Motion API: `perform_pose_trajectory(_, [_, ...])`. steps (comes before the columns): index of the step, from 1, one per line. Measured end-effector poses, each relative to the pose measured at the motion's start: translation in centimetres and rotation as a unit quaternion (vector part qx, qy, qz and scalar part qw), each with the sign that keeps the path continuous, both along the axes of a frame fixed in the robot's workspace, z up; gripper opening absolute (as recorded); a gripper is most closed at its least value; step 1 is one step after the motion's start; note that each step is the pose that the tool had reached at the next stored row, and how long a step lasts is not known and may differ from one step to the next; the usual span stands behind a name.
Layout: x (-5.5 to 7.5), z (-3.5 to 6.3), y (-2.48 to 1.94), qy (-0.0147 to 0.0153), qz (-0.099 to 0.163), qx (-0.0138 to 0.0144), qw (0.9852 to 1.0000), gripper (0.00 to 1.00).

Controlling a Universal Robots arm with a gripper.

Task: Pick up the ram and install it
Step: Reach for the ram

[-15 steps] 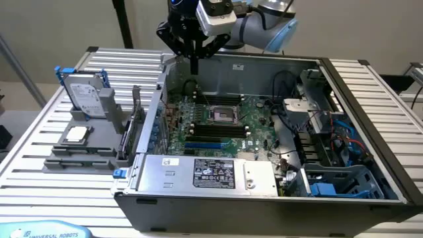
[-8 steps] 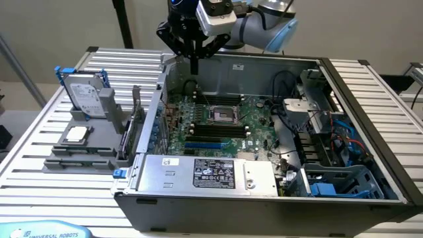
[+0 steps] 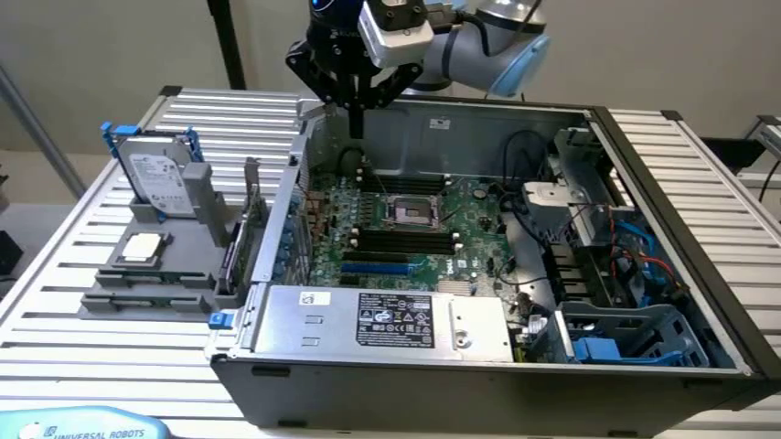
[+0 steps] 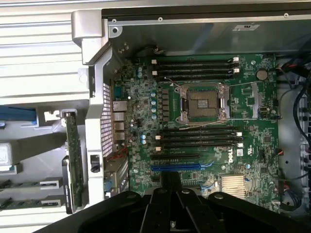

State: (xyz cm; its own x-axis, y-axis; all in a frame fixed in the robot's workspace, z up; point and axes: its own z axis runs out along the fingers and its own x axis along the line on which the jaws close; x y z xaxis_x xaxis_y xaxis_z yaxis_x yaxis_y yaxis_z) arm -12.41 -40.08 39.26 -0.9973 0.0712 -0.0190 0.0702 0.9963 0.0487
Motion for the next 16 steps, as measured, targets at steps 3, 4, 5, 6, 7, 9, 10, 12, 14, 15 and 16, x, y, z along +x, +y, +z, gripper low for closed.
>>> perform_pose_trajectory(3, [-1.1, 0.0, -0.59, 0.0, 0.0, 0.0, 1.0, 0.11])
perform_pose_trajectory(4, [-1.5, 0.0, -0.81, 0.0, 0.0, 0.0, 1.0, 0.11])
perform_pose_trajectory(5, [-2.0, -0.01, -1.02, 0.0, 0.0, 0.0, 1.0, 0.11])
perform_pose_trajectory(6, [-2.4, -0.01, -1.22, 0.0, 0.0, 0.0, 1.0, 0.11])
perform_pose_trajectory(7, [-2.9, -0.02, -1.41, 0.0, 0.0, 0.0, 1.0, 0.11])
perform_pose_trajectory(9, [-3.8, -0.05, -1.75, 0.0, 0.0, 0.0, 1.0, 0.11])
perform_pose_trajectory(10, [-4.3, -0.06, -1.89, 0.0, 0.0, 0.0, 1.0, 0.11])
perform_pose_trajectory(12, [-5.2, -0.11, -2.14, 0.0, 0.0, 0.0, 1.0, 0.11])
perform_pose_trajectory(14, [-6.1, -0.17, -2.37, 0.0, 0.0, 0.0001, 1.0, 0.11])
perform_pose_trajectory(15, [-6.5, -0.2, -2.47, 0.0, 0.0, 0.0, 1.0, 0.11])
perform_pose_trajectory(16, [-7.0, -0.24, -2.58, 0.0001, 0.0, 0.0, 1.0, 0.11])
